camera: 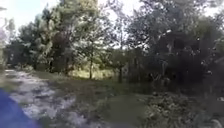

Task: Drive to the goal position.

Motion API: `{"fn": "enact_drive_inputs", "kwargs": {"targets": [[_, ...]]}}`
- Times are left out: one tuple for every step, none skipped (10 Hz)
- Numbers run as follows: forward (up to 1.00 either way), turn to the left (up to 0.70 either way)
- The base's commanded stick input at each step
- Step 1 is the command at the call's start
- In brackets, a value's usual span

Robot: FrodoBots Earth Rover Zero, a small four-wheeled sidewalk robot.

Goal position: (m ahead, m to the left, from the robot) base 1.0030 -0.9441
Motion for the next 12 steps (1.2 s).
{"fn": "enact_drive_inputs", "kwargs": {"targets": [[0.0,0.45],[0.0,0.45],[0.0,0.45],[0.0,0.45],[0.0,0.45],[0.0,0.45],[0.0,0.45],[0.0,0.45],[0.0,0.45],[0.0,0.45],[1.0,0.27],[1.0,0.27]]}}
